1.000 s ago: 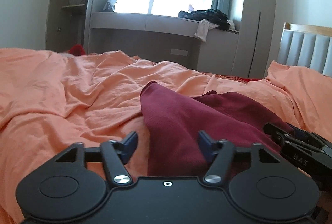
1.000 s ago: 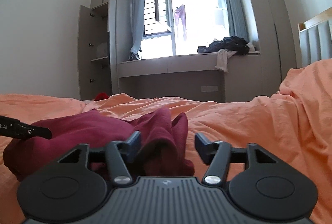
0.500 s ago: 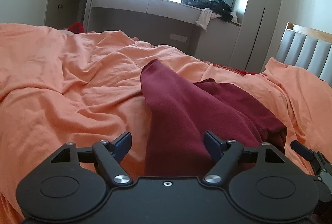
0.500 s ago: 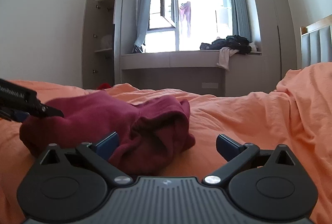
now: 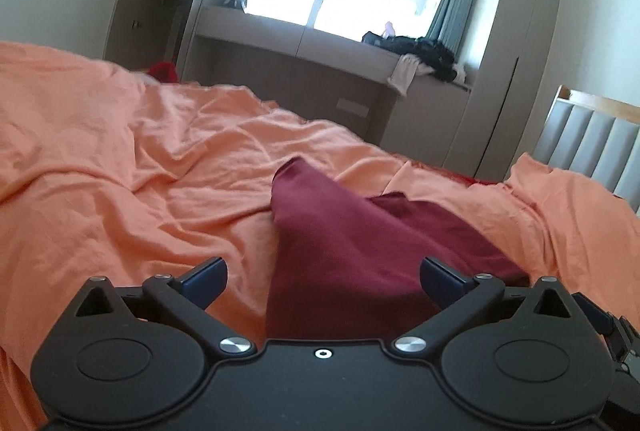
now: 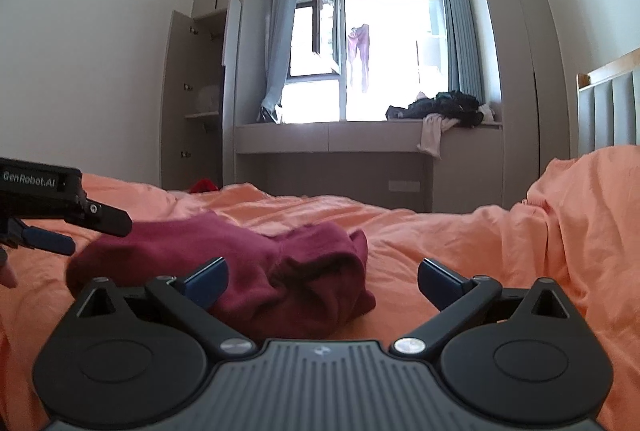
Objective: Fold small clothes
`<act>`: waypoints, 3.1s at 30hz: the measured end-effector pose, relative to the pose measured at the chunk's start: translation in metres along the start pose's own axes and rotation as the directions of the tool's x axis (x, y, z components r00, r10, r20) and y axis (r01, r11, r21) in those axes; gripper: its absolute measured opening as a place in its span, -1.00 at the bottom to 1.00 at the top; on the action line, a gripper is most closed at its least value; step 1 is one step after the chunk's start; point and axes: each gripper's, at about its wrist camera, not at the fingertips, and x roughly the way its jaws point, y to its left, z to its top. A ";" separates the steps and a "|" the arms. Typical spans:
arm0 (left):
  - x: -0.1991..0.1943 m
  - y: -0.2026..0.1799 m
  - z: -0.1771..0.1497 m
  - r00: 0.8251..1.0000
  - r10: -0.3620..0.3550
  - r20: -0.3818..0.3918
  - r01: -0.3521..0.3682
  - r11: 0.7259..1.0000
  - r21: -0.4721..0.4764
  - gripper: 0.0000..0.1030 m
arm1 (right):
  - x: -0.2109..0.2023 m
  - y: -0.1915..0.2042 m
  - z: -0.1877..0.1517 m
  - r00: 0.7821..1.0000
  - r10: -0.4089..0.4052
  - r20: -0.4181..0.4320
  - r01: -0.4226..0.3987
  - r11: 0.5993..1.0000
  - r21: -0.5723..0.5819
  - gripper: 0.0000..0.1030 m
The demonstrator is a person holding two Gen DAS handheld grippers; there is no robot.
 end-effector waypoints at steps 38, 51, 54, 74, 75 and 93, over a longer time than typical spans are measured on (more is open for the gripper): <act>-0.164 -0.015 -0.085 0.984 0.156 0.090 -0.169 0.972 0.162 0.99 | -0.147 0.007 -0.002 1.000 -0.004 -0.015 0.006 0.993 0.117 0.99; -0.155 -0.011 -0.090 0.986 0.152 0.067 -0.161 0.975 0.154 0.99 | -0.140 0.010 -0.005 0.999 0.006 -0.032 -0.003 0.995 0.103 0.99; -0.155 -0.011 -0.090 0.987 0.149 0.066 -0.158 0.976 0.151 0.99 | -0.140 0.010 -0.005 0.999 0.005 -0.032 -0.001 0.995 0.102 0.99; -0.155 -0.010 -0.090 0.986 0.150 0.066 -0.159 0.976 0.150 0.99 | -0.139 0.008 -0.006 0.999 0.009 -0.036 -0.005 0.995 0.100 0.99; -0.155 -0.010 -0.090 0.986 0.150 0.066 -0.158 0.976 0.150 0.99 | -0.139 0.008 -0.006 0.999 0.009 -0.036 -0.005 0.995 0.100 0.99; -0.154 -0.012 -0.094 0.986 0.152 0.061 -0.160 0.977 0.144 0.99 | -0.138 0.007 -0.006 0.999 0.010 -0.038 -0.006 0.995 0.102 0.99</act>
